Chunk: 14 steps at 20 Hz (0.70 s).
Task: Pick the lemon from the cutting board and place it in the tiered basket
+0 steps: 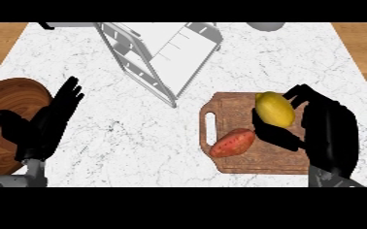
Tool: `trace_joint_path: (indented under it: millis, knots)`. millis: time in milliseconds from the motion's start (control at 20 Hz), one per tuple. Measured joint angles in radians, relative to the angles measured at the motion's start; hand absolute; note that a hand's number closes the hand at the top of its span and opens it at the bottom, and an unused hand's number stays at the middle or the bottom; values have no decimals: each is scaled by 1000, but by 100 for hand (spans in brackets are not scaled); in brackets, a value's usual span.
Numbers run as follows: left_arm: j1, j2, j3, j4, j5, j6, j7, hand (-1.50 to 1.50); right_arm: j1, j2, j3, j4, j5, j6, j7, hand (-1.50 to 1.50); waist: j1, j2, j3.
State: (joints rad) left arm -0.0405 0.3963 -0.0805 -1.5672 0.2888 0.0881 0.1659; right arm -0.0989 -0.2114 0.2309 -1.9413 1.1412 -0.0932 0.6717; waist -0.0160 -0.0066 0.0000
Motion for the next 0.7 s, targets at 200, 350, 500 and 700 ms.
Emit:
trace_joint_path:
  millis: [200,350,500,700]
  knots:
    - [-6,-13,3,18,-11,-10,-14,0,-44,25,27,-142,-13,59,30,150,7,2,0]
    - [-4,-16,6,3,-12,-22,3,0,-133,60,45,-194,-18,151,89,150,15,3,-1]
    - [-15,-33,-1,14,-34,-16,-3,0,-293,111,41,-163,-36,250,158,150,21,5,-1]
    - [-31,-43,4,17,-43,-23,9,0,-474,173,55,-42,-44,284,224,150,26,6,-1]
